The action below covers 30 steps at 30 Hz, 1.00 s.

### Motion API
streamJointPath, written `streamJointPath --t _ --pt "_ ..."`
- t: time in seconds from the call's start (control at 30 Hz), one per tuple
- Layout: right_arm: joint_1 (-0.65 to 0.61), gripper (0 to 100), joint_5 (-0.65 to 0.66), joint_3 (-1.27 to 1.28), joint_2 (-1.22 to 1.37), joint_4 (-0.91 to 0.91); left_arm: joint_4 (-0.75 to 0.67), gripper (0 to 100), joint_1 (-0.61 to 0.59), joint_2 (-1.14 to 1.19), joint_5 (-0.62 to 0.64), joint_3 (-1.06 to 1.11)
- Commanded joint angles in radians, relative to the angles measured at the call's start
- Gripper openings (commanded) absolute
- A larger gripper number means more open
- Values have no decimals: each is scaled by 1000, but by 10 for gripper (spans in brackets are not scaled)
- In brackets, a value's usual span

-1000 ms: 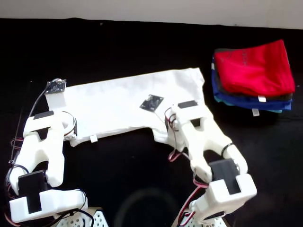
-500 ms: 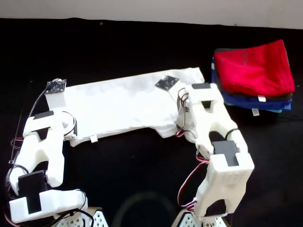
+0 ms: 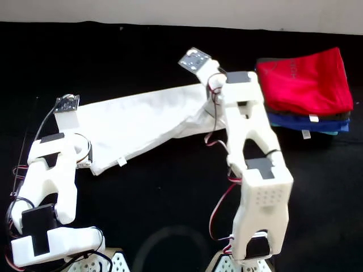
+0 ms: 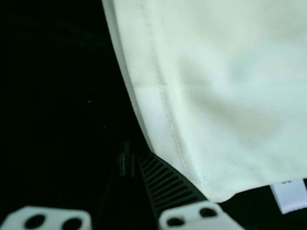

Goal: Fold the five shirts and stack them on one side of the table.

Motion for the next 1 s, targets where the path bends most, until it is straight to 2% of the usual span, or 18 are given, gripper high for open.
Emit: streamJointPath --t 0.0,0.17,0.23,0.4,0.7,0.83,0.97 --pt "-42 23 -14 -166 88 16 -12 8 -18 -8 6 1" --pt "-47 190 -172 -381 231 39 -12 8 -18 -8 6 1" --pt "-33 219 -250 -479 268 39 -12 8 -18 -8 6 1" --pt "2 219 -402 -687 335 41 -12 8 -18 -8 6 1" --pt "-10 224 -417 -857 351 300 -12 8 -18 -8 6 1" --pt "-99 213 -419 -894 343 483 -12 8 -18 -8 6 1" --pt "-220 60 -439 -944 354 556 -12 8 -18 -8 6 1"
